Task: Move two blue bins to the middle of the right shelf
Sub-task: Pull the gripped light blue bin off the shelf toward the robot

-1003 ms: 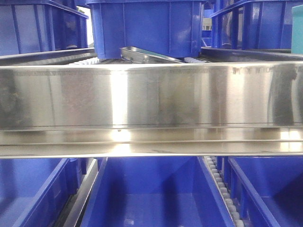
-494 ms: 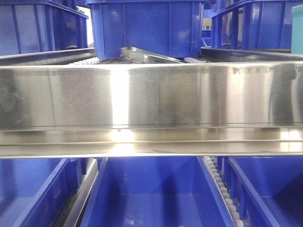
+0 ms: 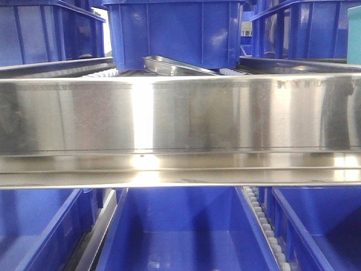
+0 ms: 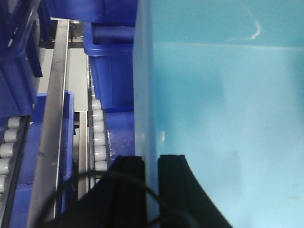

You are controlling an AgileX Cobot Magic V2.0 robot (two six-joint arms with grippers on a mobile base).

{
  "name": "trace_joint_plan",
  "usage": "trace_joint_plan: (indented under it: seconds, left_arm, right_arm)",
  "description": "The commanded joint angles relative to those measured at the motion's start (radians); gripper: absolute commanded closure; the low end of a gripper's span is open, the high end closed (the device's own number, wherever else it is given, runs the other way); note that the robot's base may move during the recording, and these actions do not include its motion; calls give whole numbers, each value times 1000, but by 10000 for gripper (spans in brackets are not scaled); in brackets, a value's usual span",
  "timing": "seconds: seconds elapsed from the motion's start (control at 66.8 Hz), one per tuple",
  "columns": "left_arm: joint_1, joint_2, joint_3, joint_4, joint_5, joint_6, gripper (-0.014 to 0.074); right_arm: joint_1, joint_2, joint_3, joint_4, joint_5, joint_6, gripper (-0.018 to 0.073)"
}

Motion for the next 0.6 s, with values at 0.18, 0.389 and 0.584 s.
trace_joint_plan:
  seconds: [0.18, 0.389, 0.584]
  left_arm:
    - [-7, -15, -11, -25, 4, 2, 707]
    - [-7, -15, -11, -25, 0, 2, 707]
    - [-7, -15, -11, -25, -4, 2, 707]
  right_arm:
    - [2, -20, -14, 29, -118, -26, 712]
    - [2, -20, -14, 29, -130, -26, 712]
    - [2, -20, -14, 29, -132, -26, 712]
